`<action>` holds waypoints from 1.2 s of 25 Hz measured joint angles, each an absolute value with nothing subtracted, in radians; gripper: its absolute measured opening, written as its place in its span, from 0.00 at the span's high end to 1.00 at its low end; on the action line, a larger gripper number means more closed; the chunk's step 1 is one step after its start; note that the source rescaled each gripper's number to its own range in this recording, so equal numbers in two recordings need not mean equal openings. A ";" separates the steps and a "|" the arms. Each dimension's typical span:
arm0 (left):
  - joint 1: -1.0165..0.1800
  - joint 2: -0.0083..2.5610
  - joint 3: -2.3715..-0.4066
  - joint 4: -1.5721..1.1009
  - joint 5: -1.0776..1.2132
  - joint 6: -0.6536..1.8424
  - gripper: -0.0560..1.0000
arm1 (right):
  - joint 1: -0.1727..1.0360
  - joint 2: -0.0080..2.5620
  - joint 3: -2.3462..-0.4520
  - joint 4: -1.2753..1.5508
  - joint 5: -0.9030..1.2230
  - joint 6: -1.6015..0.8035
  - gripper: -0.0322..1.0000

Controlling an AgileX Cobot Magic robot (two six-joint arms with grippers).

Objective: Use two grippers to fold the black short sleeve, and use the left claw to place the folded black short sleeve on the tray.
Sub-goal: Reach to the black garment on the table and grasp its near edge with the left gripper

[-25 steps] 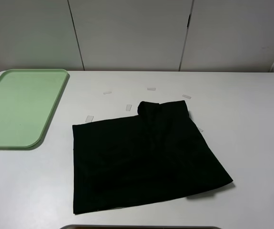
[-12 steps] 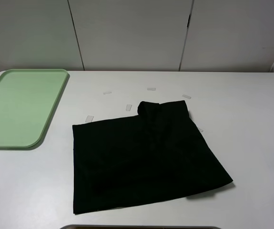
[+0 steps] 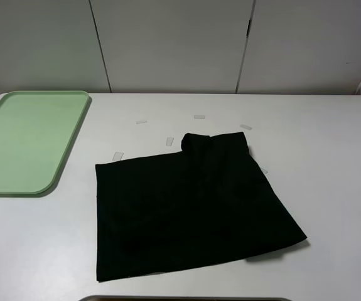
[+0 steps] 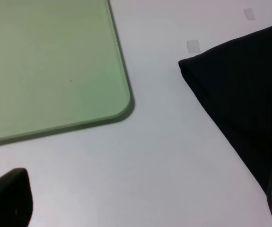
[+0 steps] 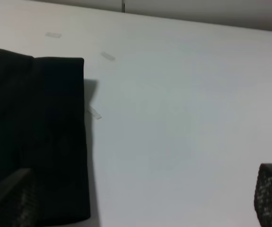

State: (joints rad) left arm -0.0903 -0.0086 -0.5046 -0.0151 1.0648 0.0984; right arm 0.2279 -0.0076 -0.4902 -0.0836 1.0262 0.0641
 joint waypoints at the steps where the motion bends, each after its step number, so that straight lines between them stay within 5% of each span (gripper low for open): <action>1: -0.090 -0.009 -0.505 -0.015 1.065 0.098 0.00 | 0.228 -0.008 -0.490 -0.084 1.026 0.064 0.00; 30: -0.090 -0.009 -0.505 -0.015 1.065 0.098 0.00 | 0.228 -0.008 -0.490 -0.084 1.026 0.072 0.00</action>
